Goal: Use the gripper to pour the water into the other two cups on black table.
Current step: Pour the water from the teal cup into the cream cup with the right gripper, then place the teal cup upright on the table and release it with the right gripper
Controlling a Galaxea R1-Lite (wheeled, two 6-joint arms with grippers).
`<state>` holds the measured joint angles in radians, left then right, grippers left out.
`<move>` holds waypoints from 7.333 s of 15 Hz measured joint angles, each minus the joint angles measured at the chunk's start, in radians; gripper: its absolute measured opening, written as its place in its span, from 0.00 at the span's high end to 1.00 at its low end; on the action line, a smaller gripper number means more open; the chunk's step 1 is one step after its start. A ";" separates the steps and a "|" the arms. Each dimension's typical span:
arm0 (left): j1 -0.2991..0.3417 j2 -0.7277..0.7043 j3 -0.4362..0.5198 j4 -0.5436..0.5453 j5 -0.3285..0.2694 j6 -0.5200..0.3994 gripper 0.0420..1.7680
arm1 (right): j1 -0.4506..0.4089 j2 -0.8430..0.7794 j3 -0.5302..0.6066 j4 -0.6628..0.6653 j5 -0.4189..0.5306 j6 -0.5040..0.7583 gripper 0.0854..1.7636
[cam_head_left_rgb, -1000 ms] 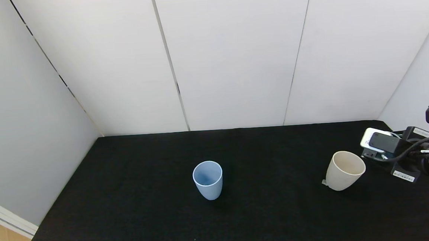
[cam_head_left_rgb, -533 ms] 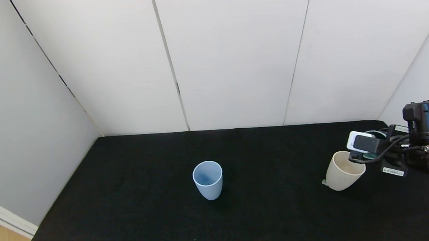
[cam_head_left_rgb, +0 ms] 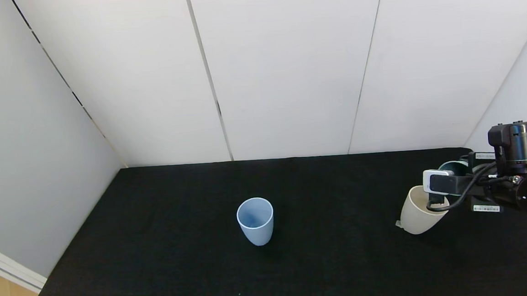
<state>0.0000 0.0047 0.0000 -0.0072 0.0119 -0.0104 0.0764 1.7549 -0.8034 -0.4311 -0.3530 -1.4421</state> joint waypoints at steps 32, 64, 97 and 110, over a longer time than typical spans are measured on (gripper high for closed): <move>0.000 0.000 0.000 0.000 0.000 0.000 0.03 | 0.067 0.010 0.004 -0.081 -0.045 -0.310 0.34; 0.000 0.000 0.000 0.000 0.000 0.000 0.03 | 0.212 -0.079 -0.108 -0.073 -0.063 0.800 0.34; 0.000 0.000 0.000 0.000 0.000 0.000 0.03 | 0.511 0.104 0.486 -0.824 0.056 1.453 0.34; 0.000 0.000 0.000 0.000 0.000 0.000 0.03 | 0.538 0.315 0.523 -0.974 0.060 1.421 0.34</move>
<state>0.0000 0.0047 0.0000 -0.0072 0.0115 -0.0104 0.6147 2.0696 -0.2804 -1.4051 -0.2928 -0.0206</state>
